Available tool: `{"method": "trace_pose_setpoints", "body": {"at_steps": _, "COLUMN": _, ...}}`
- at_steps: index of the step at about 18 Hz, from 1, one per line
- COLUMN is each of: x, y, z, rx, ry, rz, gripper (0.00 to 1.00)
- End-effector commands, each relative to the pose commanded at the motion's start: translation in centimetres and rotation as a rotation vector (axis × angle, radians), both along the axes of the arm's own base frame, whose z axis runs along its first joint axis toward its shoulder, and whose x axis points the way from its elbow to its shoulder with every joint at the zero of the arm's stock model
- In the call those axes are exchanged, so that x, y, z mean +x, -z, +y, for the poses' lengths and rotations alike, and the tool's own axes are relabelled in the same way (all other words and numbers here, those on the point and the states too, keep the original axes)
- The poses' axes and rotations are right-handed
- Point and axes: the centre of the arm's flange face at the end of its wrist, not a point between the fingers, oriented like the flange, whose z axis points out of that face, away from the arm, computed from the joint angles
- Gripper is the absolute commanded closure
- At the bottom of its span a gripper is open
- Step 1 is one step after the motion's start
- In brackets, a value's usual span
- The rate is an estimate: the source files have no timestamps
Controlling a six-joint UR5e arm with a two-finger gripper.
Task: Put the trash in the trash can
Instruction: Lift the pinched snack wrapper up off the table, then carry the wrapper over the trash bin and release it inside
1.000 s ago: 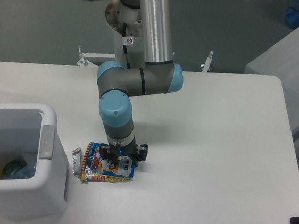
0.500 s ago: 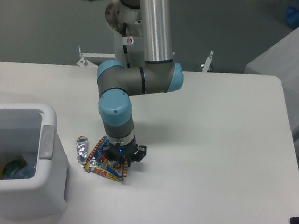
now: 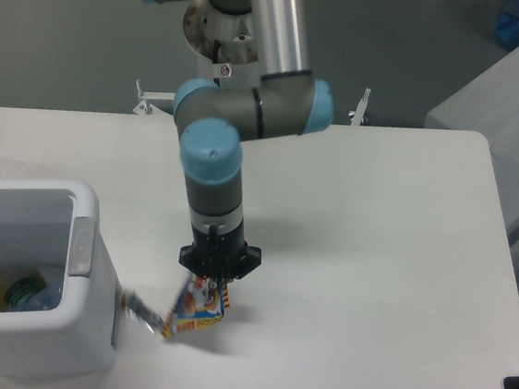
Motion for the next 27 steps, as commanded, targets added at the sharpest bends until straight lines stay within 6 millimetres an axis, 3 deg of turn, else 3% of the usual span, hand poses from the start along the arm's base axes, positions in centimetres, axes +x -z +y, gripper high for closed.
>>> {"method": "trace_pose_setpoints", "body": {"at_steps": 6, "x": -1.7, "y": -10.8, "z": 1.3, "rx": 0.223, "ry": -0.108, "rz": 0.032, "gripper": 0.98}}
{"method": "trace_pose_setpoints", "body": {"at_steps": 9, "x": -1.3, "y": -14.9, "z": 2.1, "rx": 0.320, "ry": -0.136, "rz": 0.017, "gripper": 0.98}}
{"method": "trace_pose_setpoints", "body": {"at_steps": 14, "x": 1.7, "y": -20.2, "z": 0.9, "rx": 0.408, "ry": -0.107, "rz": 0.033, "gripper": 0.98}}
{"method": "trace_pose_setpoints", "body": {"at_steps": 18, "x": 8.3, "y": -25.2, "z": -0.1, "rx": 0.490, "ry": -0.014, "rz": 0.034, "gripper": 0.98}}
{"method": "trace_pose_setpoints", "body": {"at_steps": 22, "x": 14.9, "y": -25.5, "z": 1.8, "rx": 0.479, "ry": 0.130, "rz": 0.046, "gripper": 0.98}}
{"method": "trace_pose_setpoints", "body": {"at_steps": 27, "x": 20.8, "y": -22.8, "z": 3.3, "rx": 0.397, "ry": 0.395, "rz": 0.129, "gripper": 0.98}}
